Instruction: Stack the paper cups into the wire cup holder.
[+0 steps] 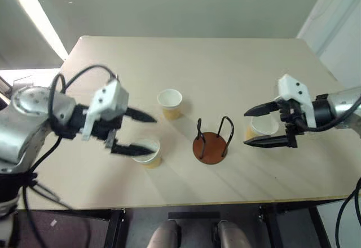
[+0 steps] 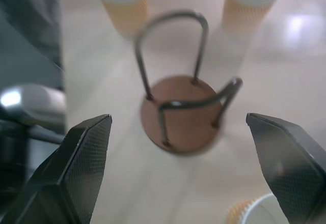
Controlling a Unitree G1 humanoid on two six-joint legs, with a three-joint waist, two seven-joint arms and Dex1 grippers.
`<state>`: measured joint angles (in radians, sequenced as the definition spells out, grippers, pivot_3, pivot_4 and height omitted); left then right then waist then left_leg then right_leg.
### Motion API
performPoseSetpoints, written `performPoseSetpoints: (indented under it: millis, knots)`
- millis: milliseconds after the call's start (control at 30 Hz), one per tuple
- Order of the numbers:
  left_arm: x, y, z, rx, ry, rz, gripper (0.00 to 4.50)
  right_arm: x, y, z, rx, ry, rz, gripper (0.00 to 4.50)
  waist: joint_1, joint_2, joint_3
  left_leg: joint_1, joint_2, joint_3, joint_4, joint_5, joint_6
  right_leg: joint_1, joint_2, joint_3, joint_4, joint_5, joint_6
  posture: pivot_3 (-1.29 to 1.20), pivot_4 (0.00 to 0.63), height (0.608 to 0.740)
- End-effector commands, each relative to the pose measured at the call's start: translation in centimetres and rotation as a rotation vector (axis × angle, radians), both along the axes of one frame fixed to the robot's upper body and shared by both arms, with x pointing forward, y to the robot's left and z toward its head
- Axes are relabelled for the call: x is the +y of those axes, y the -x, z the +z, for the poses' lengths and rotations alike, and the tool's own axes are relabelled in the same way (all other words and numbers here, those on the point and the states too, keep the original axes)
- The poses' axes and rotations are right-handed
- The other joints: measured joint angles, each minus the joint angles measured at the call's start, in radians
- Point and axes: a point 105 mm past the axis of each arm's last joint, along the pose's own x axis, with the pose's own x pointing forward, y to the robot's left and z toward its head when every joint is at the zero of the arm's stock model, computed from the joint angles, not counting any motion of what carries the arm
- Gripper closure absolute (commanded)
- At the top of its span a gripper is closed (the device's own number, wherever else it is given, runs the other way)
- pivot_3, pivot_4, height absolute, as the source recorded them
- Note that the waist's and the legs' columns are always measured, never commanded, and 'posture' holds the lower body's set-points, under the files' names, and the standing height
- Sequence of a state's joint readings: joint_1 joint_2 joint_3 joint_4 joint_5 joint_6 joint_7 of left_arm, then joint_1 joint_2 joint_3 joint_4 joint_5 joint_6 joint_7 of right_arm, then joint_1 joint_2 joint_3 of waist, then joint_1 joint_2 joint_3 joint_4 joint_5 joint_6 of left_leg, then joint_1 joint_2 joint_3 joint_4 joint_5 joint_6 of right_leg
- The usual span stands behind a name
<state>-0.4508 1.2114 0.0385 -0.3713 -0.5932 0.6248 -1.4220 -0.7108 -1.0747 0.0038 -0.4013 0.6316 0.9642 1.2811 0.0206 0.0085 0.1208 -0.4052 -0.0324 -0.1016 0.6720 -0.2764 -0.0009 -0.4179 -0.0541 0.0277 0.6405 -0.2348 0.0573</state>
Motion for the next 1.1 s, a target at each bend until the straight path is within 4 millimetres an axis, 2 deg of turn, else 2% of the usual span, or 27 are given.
performPoseSetpoints:
  millis: [33, 133, 433, 700, 867, 1067, 1100]
  knots:
    - [1.6, -0.5, -0.4, -0.133, -0.191, 0.002, 0.21, 0.6, 1.2, 1.9, -0.046, -0.031, 0.079, 0.13, 0.002, 0.0, 0.0, 0.0, 0.0, 0.0, 0.0, 0.0, 0.0, 0.0, 0.0, 0.0, 0.0, 0.0, 0.0, 0.0, 0.15, 0.74]
    - [3.0, -1.1, -1.7, -0.193, -0.329, 0.008, 0.21, 1.3, 1.5, 2.3, -0.044, -0.054, 0.119, 0.13, 0.004, 0.0, 0.0, 0.001, 0.0, 0.0, 0.0, 0.0, 0.0, 0.0, 0.0, 0.0, 0.0, -0.001, -0.001, 0.0, 0.15, 0.74]
    - [2.5, -0.7, -2.9, -0.233, -0.415, -0.043, 0.21, 1.9, 1.9, 2.6, -0.009, -0.054, 0.175, 0.13, 0.003, 0.0, 0.0, 0.001, 0.0, 0.0, -0.002, -0.001, 0.0, -0.001, 0.0, 0.0, 0.002, -0.002, -0.003, 0.0, 0.15, 0.74]
    - [0.7, -0.1, -3.6, -0.227, -0.397, -0.136, 0.21, 1.8, 1.7, 2.8, -0.003, -0.035, 0.174, 0.13, 0.003, 0.0, 0.0, 0.001, 0.0, 0.0, -0.002, -0.001, -0.001, -0.001, 0.0, -0.001, 0.003, -0.002, -0.004, 0.0, 0.15, 0.74]
    - [-0.1, -0.6, -3.4, -0.244, -0.383, -0.16, 0.21, 1.7, 1.8, 2.9, -0.005, -0.028, 0.165, 0.13, 0.005, -0.001, 0.0, 0.001, 0.0, 0.0, -0.002, -0.001, -0.001, -0.001, 0.0, -0.001, 0.004, -0.002, -0.004, 0.0, 0.15, 0.74]
    - [-0.3, -1.0, -4.2, -0.229, -0.401, -0.193, 0.21, 1.5, 1.9, 2.8, -0.009, -0.03, 0.153, 0.13, 0.003, -0.001, 0.0, 0.001, 0.001, 0.0, -0.002, -0.001, -0.001, -0.001, 0.0, -0.001, 0.004, -0.002, -0.004, 0.0, 0.15, 0.74]
    - [-0.4, -1.2, -4.3, -0.234, -0.404, -0.199, 0.39, 1.5, 1.8, 2.7, -0.01, -0.032, 0.149, 0.1, 0.003, -0.001, 0.0, 0.001, 0.001, 0.0, -0.002, -0.001, -0.001, -0.001, 0.0, -0.001, 0.004, -0.002, -0.004, 0.0, 0.15, 0.74]
